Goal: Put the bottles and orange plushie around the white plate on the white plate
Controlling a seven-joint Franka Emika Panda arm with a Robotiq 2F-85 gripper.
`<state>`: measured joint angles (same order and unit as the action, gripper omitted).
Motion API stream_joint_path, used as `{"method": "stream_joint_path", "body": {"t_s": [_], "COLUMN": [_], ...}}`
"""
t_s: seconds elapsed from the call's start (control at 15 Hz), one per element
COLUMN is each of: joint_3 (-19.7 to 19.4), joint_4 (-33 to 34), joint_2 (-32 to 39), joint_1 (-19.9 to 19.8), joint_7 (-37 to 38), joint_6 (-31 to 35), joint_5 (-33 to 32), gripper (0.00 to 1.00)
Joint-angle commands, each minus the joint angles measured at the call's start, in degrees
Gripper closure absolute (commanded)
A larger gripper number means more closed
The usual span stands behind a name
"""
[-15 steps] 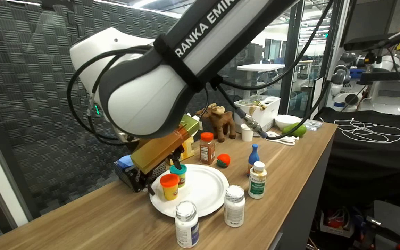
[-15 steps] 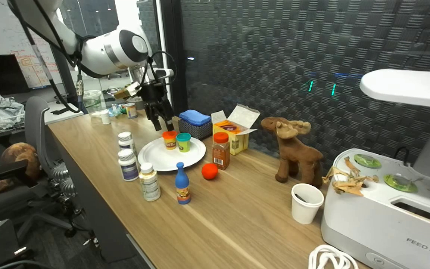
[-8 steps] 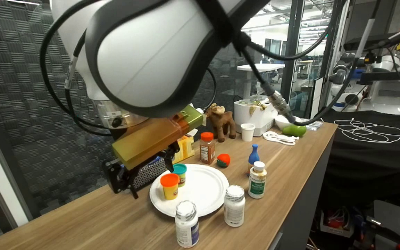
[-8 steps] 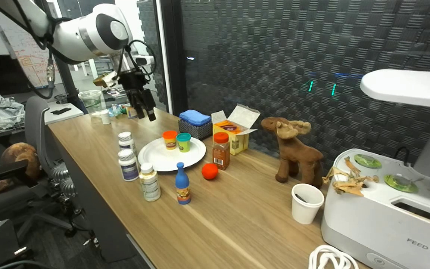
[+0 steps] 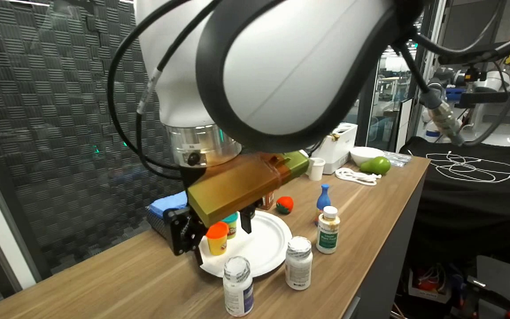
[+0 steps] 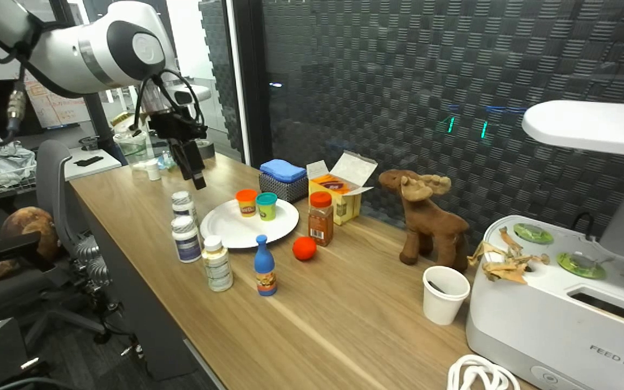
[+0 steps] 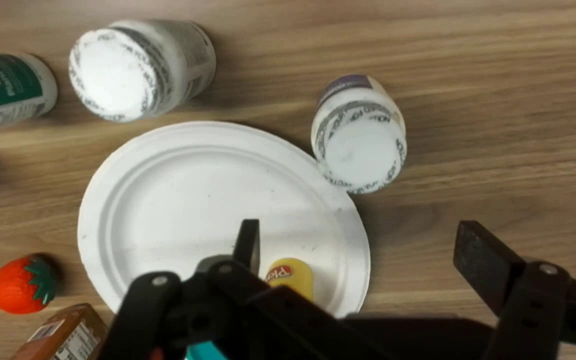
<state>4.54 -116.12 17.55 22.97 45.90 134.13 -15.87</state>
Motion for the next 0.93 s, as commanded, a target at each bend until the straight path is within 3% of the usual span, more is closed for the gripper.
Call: {"method": "stream_joint_path", "body": {"t_s": [0.0, 0.33, 0.4, 0.53, 0.87], "joint_3": [2.78, 3.18, 2.83, 2.37, 1.25], "joint_4": [-6.76, -9.77, -10.05, -10.37, -10.61], "joint_2": [-2.95, -2.84, -2.91, -3.16, -4.47], "joint_1": [-2.34, -2.05, -1.84, -1.47, -0.83], "joint_7": [-2.04, -1.92, -1.29, -0.61, 1.74], "joint_6": [6.95, 10.37, 10.72, 10.95, 9.86], "joint_5": [4.50, 5.38, 4.65, 3.58, -0.85], "gripper": [0.00, 0.02, 0.25, 0.30, 0.70]}}
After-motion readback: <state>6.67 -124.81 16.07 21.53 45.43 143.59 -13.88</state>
